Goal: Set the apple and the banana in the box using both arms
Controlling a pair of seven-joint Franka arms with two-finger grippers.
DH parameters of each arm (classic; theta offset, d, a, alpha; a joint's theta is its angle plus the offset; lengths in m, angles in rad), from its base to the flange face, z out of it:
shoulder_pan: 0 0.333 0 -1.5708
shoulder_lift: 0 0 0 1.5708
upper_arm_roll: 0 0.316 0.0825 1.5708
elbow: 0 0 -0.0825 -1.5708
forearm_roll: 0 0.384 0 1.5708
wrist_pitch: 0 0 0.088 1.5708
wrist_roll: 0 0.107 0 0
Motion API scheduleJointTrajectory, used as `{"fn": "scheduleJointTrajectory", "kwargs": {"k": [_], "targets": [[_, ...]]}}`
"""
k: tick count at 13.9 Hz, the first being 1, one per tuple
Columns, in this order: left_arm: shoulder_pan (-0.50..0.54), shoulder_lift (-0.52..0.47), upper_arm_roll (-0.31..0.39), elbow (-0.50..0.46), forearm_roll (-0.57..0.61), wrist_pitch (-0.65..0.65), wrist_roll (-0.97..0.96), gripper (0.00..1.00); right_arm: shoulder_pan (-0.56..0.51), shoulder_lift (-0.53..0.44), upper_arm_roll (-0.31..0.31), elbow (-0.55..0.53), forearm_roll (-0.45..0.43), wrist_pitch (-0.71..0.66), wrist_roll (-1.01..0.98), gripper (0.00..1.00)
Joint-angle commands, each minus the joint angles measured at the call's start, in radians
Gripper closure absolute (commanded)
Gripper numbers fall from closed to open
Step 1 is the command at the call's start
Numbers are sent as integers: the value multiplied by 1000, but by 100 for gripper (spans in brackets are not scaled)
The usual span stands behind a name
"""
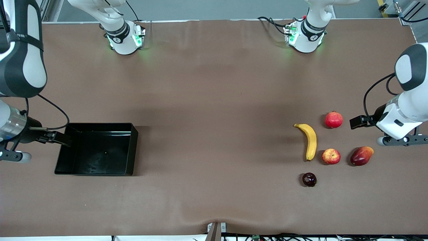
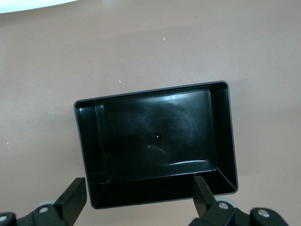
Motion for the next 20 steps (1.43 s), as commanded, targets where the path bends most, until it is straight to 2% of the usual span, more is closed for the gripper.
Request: {"fn": "scheduleJointTrajectory", "kwargs": {"k": [1, 2, 3, 4, 6, 13, 20], "targets": [[6, 15, -6, -18, 20, 53, -9, 0, -21, 23, 4, 17, -12, 2, -12, 0], [6, 27, -6, -18, 20, 66, -9, 0, -31, 61, 2, 17, -14, 45, -13, 0], [4, 41, -6, -18, 19, 84, -11, 0, -65, 144, 2, 25, -12, 132, -18, 0], [4, 55, -6, -18, 19, 101, -12, 0, -99, 169, 6, 24, 5, 186, -67, 0], [6, 81, -6, -18, 19, 136, -12, 0, -107, 174, 4, 11, -4, 188, -159, 0], [23, 116, -1, -18, 17, 190, -12, 0, -191, 224, 2, -108, -12, 197, -223, 0], [38, 66, -1, -101, 17, 190, -12, 0, -228, 341, 4, -108, -11, 257, -254, 0]]}}
